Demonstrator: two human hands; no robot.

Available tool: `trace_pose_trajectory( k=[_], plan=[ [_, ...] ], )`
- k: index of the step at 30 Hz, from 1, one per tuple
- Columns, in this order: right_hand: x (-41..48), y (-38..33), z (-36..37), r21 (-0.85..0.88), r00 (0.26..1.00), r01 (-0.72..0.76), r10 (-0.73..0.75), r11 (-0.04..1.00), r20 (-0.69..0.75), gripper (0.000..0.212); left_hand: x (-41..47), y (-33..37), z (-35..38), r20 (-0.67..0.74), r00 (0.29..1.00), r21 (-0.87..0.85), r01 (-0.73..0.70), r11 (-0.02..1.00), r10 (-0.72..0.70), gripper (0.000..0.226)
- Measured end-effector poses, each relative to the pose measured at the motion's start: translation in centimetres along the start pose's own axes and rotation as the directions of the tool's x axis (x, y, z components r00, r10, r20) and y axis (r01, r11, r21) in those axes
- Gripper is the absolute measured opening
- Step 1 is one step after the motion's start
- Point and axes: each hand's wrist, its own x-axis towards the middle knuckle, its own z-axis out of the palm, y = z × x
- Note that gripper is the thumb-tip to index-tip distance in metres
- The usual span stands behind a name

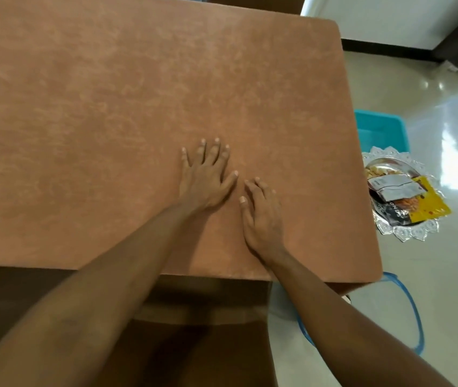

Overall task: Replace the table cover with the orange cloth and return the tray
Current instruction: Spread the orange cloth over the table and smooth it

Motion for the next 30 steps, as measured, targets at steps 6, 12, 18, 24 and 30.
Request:
trace_pose_trajectory(
  k=[6,12,18,24,30],
  plan=[
    [0.1,6.0,-4.5,0.033,0.994,-0.074,0.076,0.997,-0.075,0.047,-6.2,9.9,3.0,0.034,0.980,-0.001,-0.195,0.981,0.195,0.067],
    [-1.6,14.0,-10.7,-0.285,0.993,0.018,0.016,0.958,0.113,0.055,-10.5,18.9,5.2,0.060,0.981,0.024,-0.187,0.982,0.186,0.069],
    [-6.8,18.6,-14.3,-0.176,0.969,-0.226,0.240,0.958,0.061,0.062,-12.4,25.5,6.3,0.052,0.998,0.020,-0.039,0.999,0.038,0.061],
    [-9.8,19.3,-14.3,0.581,0.786,-0.607,0.517,0.542,0.340,0.061,-11.5,27.7,6.4,-0.005,0.999,-0.044,0.047,0.998,-0.047,0.049],
    [-8.9,21.7,-14.7,0.550,0.478,-0.831,0.395,-0.086,0.784,0.066,-9.0,27.1,5.2,-0.039,0.999,-0.052,-0.013,0.999,0.011,0.025]
  ],
)
